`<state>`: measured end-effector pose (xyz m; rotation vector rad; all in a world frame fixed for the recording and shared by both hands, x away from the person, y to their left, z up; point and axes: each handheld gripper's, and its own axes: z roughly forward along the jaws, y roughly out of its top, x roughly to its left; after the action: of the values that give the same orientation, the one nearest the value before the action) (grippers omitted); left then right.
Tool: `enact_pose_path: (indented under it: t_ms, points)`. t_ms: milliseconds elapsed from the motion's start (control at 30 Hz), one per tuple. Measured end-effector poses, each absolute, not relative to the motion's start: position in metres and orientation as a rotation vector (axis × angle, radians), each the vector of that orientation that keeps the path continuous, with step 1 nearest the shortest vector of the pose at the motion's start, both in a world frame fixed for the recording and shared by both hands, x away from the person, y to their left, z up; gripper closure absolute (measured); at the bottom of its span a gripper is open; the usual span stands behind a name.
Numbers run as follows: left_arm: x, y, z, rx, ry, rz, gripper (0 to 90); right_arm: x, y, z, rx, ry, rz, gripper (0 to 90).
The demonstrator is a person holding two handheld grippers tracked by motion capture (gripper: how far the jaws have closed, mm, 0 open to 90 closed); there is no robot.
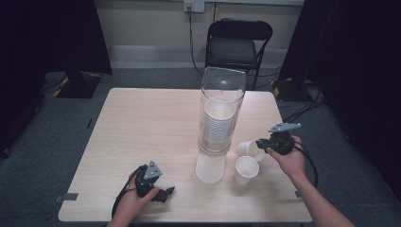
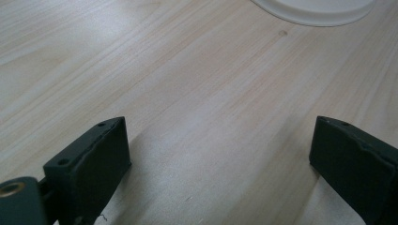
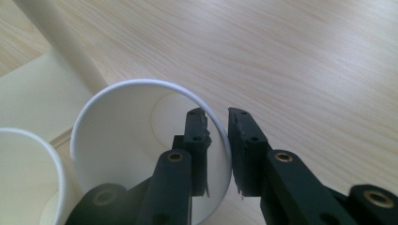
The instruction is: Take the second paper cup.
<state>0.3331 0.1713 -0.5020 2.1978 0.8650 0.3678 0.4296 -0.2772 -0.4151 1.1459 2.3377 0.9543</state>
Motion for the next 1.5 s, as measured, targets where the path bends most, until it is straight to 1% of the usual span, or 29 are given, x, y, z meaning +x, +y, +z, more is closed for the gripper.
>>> enact_pose_path:
  t_ms: [167,300,400,433,467,500,900,1100,1300,1400,1500]
  points:
    - [0.333,0.171,-0.502,2.197,0.865,0.368,4.7,0.432,-0.272,-0.412,1.149,2.330,0.953,72.7]
    - [0.333,0.171,-0.502,2.197,0.865,0.368,4.7,0.435,-0.270,-0.410,1.130,2.322,0.956,71.8]
    - [0.333,0.171,-0.502,2.198,0.865,0.368,4.7,0.436,-0.268,-0.408,1.131,2.332,0.951,77.9]
    - [0.333,0.171,-0.502,2.198,0.865,0.368,4.7,0.436,-0.268,-0.408,1.126,2.335,0.955,82.3]
    - [0.333,0.171,-0.502,2.198,0.865,0.368,4.7,0.437,-0.268,-0.408,1.123,2.344,0.958,85.0]
    - [0.333,0.171,-0.502,2.197,0.865,0.368,4.8,0.437,-0.268,-0.408,1.126,2.346,0.964,86.0]
    - [0.333,0.171,-0.502,2.198,0.865,0.368,4.7,0.430,-0.275,-0.399,1.158,2.359,0.962,86.9]
    - [0.333,0.171,-0.502,2.198,0.865,0.368,4.8,0.420,-0.283,-0.397,1.170,2.405,0.901,86.6]
    - [0.333,0.171,-0.502,2.198,0.865,0.368,4.7,0.426,-0.278,-0.403,1.181,2.408,0.885,84.6]
    - [0.333,0.171,-0.502,2.198,0.865,0.368,4.8,0.432,-0.274,-0.406,1.201,2.402,0.887,82.7]
    - [0.333,0.171,-0.502,2.197,0.865,0.367,4.7,0.439,-0.273,-0.410,1.213,2.391,0.882,76.6]
